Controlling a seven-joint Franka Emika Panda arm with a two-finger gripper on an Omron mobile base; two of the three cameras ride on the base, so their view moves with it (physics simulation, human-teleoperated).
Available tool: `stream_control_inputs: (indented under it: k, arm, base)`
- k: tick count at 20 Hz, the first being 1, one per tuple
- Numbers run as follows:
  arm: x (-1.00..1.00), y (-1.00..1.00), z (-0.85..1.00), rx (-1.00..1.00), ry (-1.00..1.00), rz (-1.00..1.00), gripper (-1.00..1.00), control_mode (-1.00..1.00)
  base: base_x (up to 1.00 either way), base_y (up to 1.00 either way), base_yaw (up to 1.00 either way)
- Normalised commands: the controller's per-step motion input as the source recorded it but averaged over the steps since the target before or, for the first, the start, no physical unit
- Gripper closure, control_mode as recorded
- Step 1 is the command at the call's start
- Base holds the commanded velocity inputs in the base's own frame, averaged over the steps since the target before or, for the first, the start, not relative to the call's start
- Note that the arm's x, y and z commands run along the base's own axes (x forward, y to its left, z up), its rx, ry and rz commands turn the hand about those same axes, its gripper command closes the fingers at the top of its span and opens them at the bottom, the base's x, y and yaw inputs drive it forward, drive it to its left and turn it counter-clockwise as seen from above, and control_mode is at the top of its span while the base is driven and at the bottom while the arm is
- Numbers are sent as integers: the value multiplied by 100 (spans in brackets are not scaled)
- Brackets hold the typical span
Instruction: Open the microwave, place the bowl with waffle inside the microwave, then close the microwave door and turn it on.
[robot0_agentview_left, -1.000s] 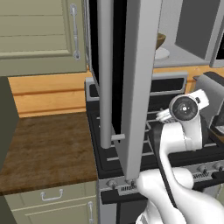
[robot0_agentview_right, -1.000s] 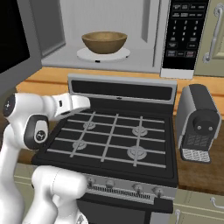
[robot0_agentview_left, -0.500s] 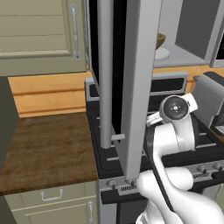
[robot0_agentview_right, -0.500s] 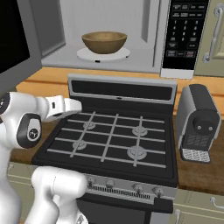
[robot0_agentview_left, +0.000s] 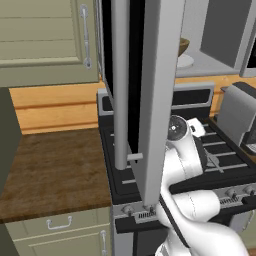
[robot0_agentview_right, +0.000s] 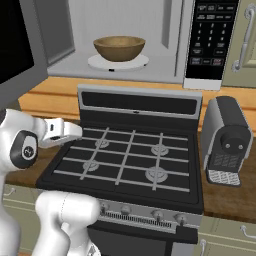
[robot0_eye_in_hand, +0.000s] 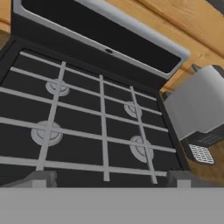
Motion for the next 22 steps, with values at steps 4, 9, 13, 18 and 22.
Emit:
stream_control_inputs:
  k: [4,9,13,18,22]
  arm:
    - [0,16,-88,-1,-9,0,-100,-100]
    - [0,5,-84,-10,-8,0,-100,-100]
    - [0,11,-58,-14,-4,0,-100,-100]
    - [0,46,-35,-9,-7,0,-100,-100]
    - [-3,69,-10,-12,-8,-5,-100,-100]
  base:
    - [0,0,0]
    - [0,0,0]
    - [0,0,0]
    - [0,0,0]
    - [0,0,0]
